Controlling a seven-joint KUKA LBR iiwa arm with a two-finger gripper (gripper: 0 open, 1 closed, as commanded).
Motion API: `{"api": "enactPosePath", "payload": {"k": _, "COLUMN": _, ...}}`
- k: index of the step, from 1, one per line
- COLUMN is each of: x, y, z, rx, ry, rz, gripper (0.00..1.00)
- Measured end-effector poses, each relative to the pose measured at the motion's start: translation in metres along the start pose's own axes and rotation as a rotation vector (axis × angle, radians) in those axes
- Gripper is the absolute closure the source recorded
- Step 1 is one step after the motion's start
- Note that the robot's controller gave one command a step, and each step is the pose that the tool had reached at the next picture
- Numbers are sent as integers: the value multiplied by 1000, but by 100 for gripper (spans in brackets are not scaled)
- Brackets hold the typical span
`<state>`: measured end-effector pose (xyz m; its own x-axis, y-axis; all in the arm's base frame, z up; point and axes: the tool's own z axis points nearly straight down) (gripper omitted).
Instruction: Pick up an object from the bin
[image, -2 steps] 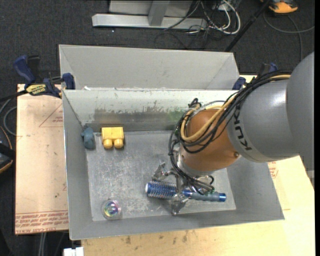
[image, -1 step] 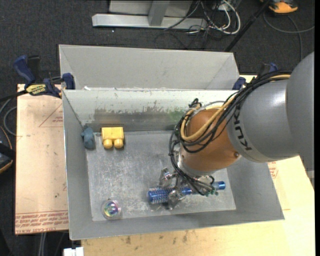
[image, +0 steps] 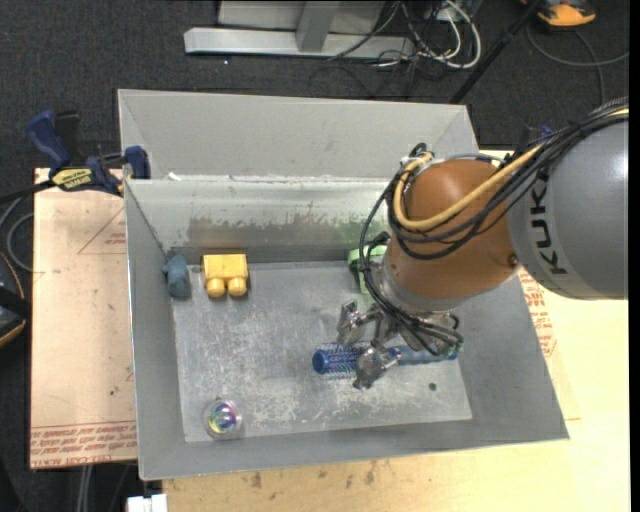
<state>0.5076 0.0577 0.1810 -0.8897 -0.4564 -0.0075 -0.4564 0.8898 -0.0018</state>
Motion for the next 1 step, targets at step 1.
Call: {"api": "enactPosePath", "payload": {"k": 1, "x": 3, "y": -22, "z": -58, "rx": 1, "ry": 0, "rz": 13, "gripper": 100}}
